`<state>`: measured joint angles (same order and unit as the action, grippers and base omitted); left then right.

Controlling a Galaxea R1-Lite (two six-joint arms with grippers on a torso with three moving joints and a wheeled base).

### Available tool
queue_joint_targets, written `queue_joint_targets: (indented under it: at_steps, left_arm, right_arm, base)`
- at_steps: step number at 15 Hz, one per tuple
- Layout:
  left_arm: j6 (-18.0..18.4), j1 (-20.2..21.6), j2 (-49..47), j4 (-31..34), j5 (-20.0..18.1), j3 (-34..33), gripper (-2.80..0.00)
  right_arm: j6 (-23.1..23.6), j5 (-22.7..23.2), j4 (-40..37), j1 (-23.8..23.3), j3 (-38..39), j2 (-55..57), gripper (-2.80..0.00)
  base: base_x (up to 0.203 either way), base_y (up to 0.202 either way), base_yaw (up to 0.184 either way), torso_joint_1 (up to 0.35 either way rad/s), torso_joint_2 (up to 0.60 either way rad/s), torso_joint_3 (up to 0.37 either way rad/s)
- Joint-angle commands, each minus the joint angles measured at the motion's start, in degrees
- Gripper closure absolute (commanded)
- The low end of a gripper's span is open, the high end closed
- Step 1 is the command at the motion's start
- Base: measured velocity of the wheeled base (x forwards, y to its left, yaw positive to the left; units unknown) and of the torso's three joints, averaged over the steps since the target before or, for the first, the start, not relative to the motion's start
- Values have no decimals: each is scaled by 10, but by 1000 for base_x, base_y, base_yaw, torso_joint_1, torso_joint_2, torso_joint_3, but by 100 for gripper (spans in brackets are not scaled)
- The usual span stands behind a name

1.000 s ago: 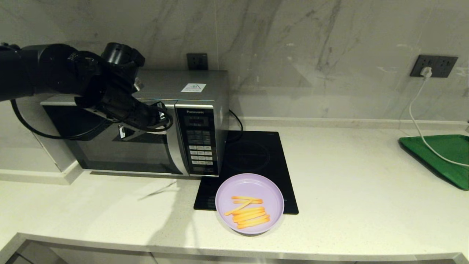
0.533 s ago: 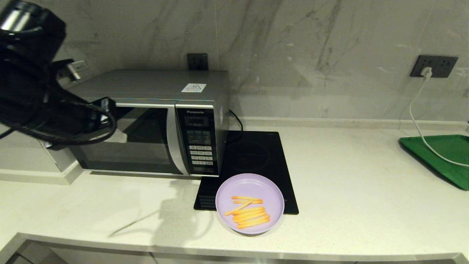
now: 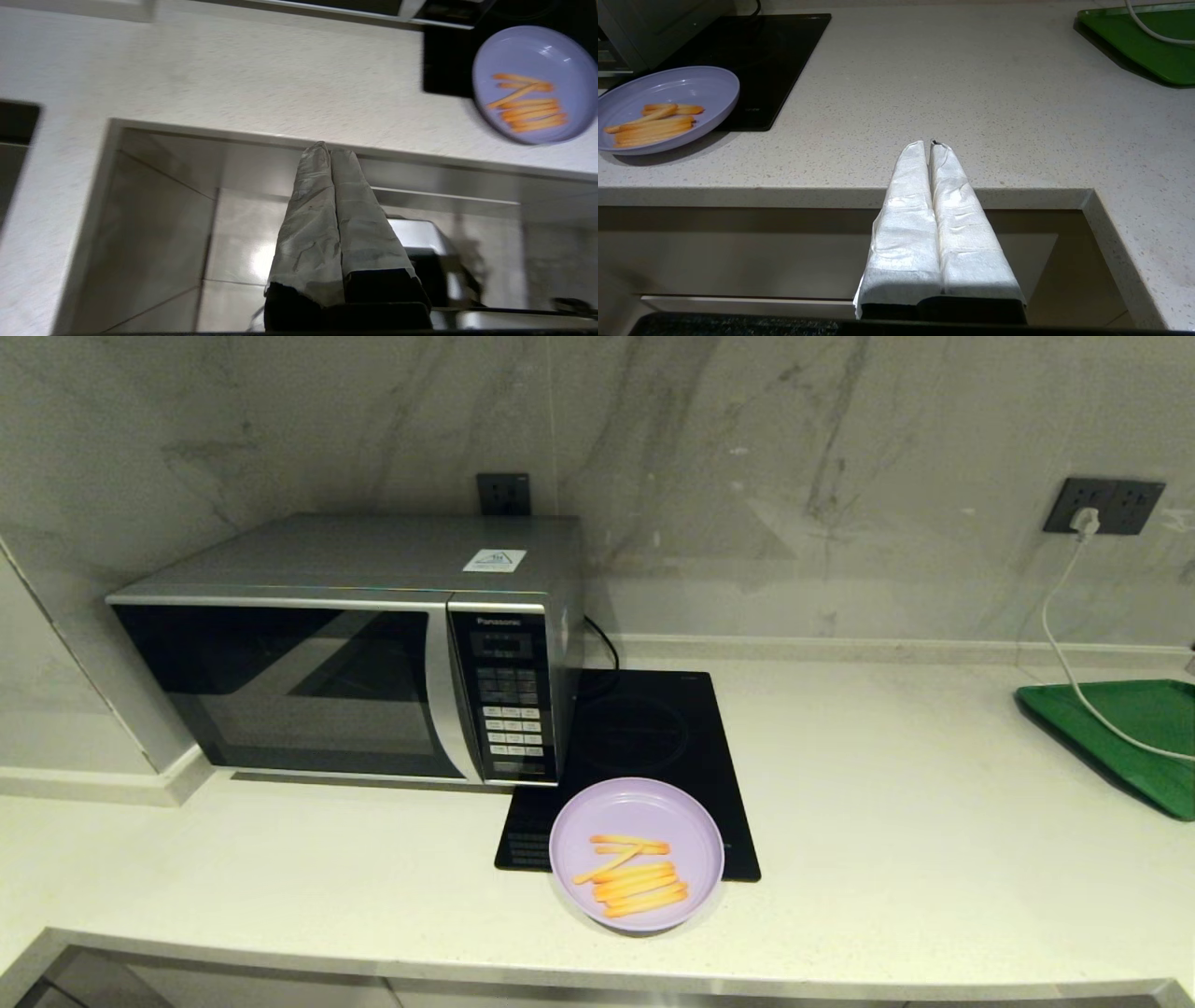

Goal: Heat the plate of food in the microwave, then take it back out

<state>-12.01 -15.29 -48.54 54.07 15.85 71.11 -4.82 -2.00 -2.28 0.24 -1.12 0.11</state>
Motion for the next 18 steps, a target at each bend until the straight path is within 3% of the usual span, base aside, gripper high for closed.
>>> queue_joint_targets:
  at_steps: [1, 3, 5, 6, 10, 12, 15, 18]
  left_arm:
    - [41, 8, 179, 33, 28, -62, 0]
    - [94, 73, 232, 67, 21, -85, 0]
    - [148, 153, 266, 81, -65, -105, 0]
    - [172, 167, 298, 83, -99, -124, 0]
    - [231, 154, 450, 66, -172, -233, 0]
    - [230, 153, 480, 23, -186, -319, 0]
    - [195, 152, 484, -119, -159, -452, 0]
    - [206, 152, 485, -449, -99, -630, 0]
  right_arm:
    - [0, 0, 0, 0, 0, 0, 0]
    - [0, 0, 0, 0, 0, 0, 0]
    - [0, 0, 0, 0, 0, 0, 0]
    - [0, 0, 0, 0, 0, 0, 0]
    - [0, 0, 0, 0, 0, 0, 0]
    - [0, 0, 1, 0, 1, 0, 0]
    - [0, 0, 1, 1, 1, 0, 0]
    - [0, 0, 1, 1, 1, 0, 0]
  base:
    - [0, 0, 0, 0, 0, 0]
    - [0, 0, 0, 0, 0, 0]
    - [0, 0, 0, 0, 0, 0]
    - [0, 0, 0, 0, 0, 0]
    - [0, 0, 0, 0, 0, 0]
    - [0, 0, 0, 0, 0, 0]
    - [0, 0, 0, 0, 0, 0]
    - [0, 0, 0, 0, 0, 0]
